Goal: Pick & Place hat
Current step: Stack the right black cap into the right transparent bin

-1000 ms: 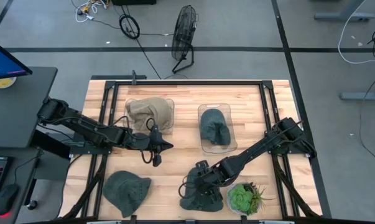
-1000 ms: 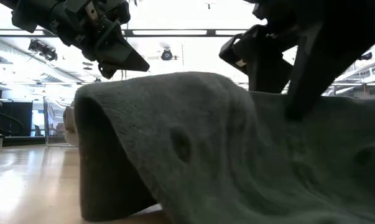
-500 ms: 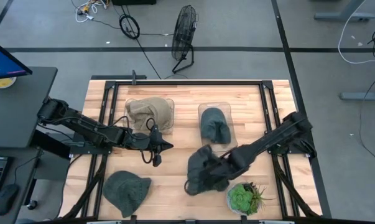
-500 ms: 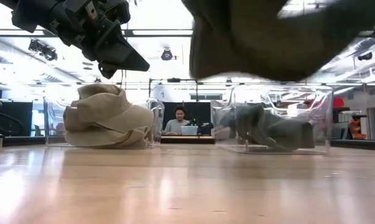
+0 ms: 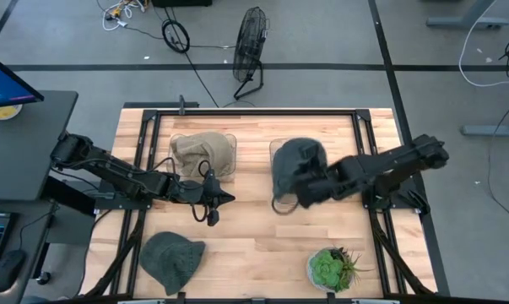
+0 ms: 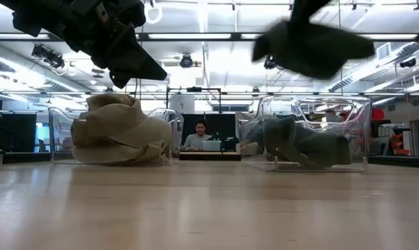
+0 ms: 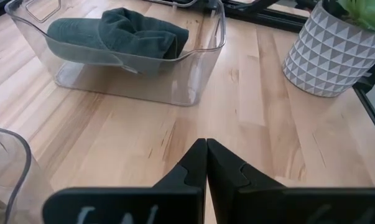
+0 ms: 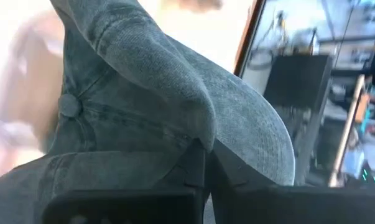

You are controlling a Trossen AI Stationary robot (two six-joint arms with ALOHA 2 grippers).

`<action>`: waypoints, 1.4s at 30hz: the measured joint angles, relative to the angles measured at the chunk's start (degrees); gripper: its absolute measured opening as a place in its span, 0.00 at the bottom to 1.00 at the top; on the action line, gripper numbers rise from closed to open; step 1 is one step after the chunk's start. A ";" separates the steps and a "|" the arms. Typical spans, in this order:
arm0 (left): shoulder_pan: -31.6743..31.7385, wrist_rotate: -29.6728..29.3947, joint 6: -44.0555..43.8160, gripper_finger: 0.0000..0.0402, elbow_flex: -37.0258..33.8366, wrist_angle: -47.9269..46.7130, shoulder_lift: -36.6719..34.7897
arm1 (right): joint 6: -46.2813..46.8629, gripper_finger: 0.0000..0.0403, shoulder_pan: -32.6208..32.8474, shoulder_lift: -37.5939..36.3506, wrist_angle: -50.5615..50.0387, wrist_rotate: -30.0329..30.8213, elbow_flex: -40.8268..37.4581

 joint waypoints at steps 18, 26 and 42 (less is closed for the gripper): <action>0.07 0.00 0.00 0.03 0.02 -0.11 0.00 | -35.36 0.00 -12.76 -1.88 27.76 -0.74 -22.08; 0.07 0.00 0.00 0.03 0.04 -0.09 0.00 | -18.88 0.01 -16.44 -1.88 29.33 -19.17 -22.82; 0.07 0.00 -0.01 0.03 0.07 -0.09 0.00 | 1.71 0.10 -26.70 -1.88 34.91 -25.75 -29.56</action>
